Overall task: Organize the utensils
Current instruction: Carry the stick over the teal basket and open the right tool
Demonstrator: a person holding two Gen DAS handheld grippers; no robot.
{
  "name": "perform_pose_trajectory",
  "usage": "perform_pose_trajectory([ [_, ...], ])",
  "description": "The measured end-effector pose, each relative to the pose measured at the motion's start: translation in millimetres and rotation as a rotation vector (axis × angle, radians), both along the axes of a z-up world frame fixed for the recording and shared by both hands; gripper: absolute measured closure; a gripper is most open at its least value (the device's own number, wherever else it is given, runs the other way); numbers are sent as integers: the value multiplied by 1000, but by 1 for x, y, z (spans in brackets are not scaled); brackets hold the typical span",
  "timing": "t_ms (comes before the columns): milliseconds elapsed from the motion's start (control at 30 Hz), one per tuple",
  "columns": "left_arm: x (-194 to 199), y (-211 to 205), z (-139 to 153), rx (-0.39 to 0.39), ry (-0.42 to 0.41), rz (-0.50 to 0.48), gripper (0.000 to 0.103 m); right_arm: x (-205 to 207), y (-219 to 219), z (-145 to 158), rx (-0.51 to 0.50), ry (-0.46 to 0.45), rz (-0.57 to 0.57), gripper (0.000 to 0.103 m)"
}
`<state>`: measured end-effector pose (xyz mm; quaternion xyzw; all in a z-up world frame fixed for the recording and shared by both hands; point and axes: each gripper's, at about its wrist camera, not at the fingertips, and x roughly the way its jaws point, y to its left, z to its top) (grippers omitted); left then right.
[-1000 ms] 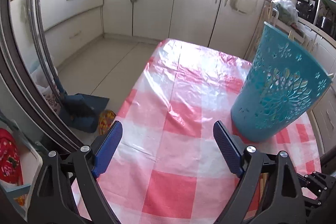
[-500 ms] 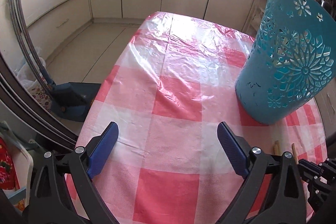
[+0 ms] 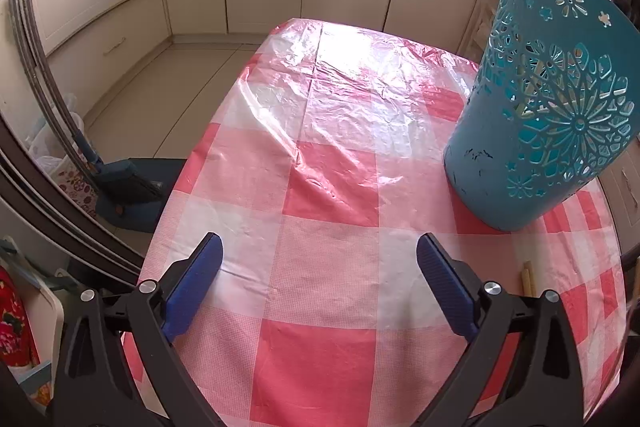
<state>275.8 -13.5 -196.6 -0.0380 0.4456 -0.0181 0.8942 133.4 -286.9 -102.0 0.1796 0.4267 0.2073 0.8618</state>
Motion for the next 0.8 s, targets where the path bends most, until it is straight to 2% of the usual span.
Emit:
perform_pose_trajectory([
  [267, 0, 0, 0, 2, 0, 0, 9, 16, 0, 89, 186, -190, 24, 97],
  [467, 0, 0, -1, 1, 0, 0, 9, 48, 15, 158, 251, -356, 29, 97],
  [633, 0, 0, -1, 3, 0, 0, 8, 83, 22, 198, 209, -488, -52, 97],
  [700, 0, -1, -1, 4, 1, -1, 8, 96, 28, 203, 152, -536, -107, 97],
  [800, 0, -1, -1, 3, 0, -1, 8, 114, 34, 188, 42, -567, -193, 97],
])
